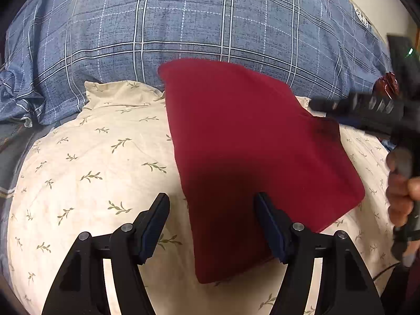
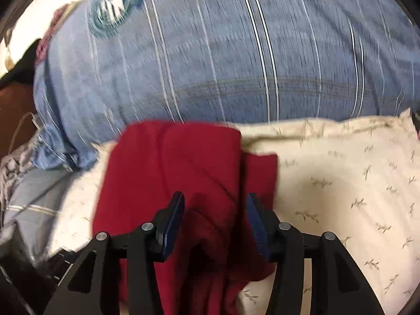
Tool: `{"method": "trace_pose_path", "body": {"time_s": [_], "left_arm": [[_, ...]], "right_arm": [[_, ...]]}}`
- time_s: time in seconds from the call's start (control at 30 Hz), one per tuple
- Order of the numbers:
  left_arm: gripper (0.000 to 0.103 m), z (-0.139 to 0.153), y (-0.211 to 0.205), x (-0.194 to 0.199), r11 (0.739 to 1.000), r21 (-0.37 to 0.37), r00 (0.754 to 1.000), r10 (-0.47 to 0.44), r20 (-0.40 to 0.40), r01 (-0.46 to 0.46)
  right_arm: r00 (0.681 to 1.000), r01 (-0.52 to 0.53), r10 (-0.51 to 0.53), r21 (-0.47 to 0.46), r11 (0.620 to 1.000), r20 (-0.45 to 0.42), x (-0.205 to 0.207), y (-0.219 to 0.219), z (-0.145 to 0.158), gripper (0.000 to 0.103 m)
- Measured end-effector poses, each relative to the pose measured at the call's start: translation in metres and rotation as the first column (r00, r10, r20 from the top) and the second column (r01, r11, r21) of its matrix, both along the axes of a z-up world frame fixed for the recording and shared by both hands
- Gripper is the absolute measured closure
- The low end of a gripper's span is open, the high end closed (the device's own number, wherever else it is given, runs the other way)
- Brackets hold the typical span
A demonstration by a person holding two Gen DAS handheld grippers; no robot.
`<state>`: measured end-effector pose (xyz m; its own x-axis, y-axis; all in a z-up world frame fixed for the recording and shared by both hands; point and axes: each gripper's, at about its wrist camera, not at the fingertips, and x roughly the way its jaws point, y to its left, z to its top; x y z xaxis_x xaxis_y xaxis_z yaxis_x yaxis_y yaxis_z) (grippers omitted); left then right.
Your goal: Fold small clothes
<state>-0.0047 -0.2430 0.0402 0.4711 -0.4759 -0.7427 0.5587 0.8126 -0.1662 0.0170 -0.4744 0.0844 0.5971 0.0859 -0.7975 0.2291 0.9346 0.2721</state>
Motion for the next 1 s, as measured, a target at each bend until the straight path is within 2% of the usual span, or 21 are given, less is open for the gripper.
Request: {"method": "trace_pose_path", "body": {"time_s": [0.1, 0.17, 0.23, 0.3, 0.33, 0.4, 0.43, 0.5, 0.63, 0.7, 0.73, 0.83, 1.0], "left_arm": [[0.035, 0.0, 0.001, 0.001, 1.0, -0.001, 1.0, -0.002, -0.002, 0.002], [0.035, 0.0, 0.002, 0.001, 1.0, -0.003, 1.0, -0.003, -0.005, 0.003], [0.034, -0.001, 0.002, 0.002, 1.0, -0.002, 1.0, -0.002, -0.006, 0.002], [0.033, 0.0, 0.002, 0.002, 1.0, -0.001, 1.0, -0.004, -0.005, 0.004], [0.032, -0.001, 0.002, 0.002, 1.0, 0.0, 1.0, -0.004, -0.005, 0.004], [0.031, -0.001, 0.001, 0.003, 1.0, -0.001, 1.0, -0.006, -0.008, 0.006], [0.031, -0.001, 0.001, 0.004, 1.0, -0.003, 1.0, -0.007, -0.011, 0.007], [0.031, -0.002, 0.002, 0.004, 1.0, -0.009, 1.0, -0.009, -0.017, 0.009], [0.031, 0.001, 0.009, 0.009, 0.998, -0.062, 0.999, -0.009, -0.036, 0.007], [0.031, 0.004, 0.013, 0.012, 0.995, -0.099, 0.999, -0.005, -0.043, 0.0], [0.031, 0.006, 0.016, 0.014, 0.992, -0.125, 0.999, -0.001, -0.045, -0.004], [0.031, 0.006, 0.023, 0.018, 0.986, -0.166, 0.998, 0.002, -0.069, -0.013], [0.029, 0.003, 0.029, 0.026, 0.978, -0.21, 0.994, -0.007, -0.109, -0.016]], "right_arm": [[1.0, 0.011, -0.011, -0.016, 1.0, 0.001, 0.014, 0.002, 0.006, 0.039], [0.999, 0.025, -0.026, -0.043, 0.999, -0.022, 0.029, 0.003, -0.001, 0.039], [0.996, 0.052, -0.054, -0.028, 0.998, -0.069, 0.045, -0.001, -0.017, 0.039], [0.993, 0.051, -0.052, -0.011, 0.999, -0.106, 0.055, -0.003, -0.03, 0.045], [0.99, 0.047, -0.055, -0.064, 0.997, -0.126, 0.058, -0.002, -0.037, 0.06], [0.986, 0.082, -0.105, -0.172, 0.982, -0.133, 0.058, -0.005, -0.048, 0.059], [0.984, 0.101, -0.123, -0.166, 0.981, -0.131, 0.057, -0.01, -0.052, 0.06], [0.982, 0.132, -0.143, -0.092, 0.987, -0.126, 0.048, -0.022, -0.054, 0.059], [0.985, 0.125, -0.126, -0.014, 0.992, -0.114, 0.022, -0.029, -0.034, 0.051], [0.991, 0.112, -0.105, 0.075, 0.991, -0.082, 0.002, -0.028, -0.023, 0.033], [0.993, 0.104, -0.097, 0.089, 0.991, -0.073, -0.004, -0.025, -0.022, 0.022], [0.994, 0.046, -0.037, 0.094, 0.994, -0.101, -0.007, -0.01, -0.031, 0.022], [0.994, 0.076, -0.062, 0.154, 0.985, -0.091, -0.01, -0.028, -0.036, 0.019]]}}
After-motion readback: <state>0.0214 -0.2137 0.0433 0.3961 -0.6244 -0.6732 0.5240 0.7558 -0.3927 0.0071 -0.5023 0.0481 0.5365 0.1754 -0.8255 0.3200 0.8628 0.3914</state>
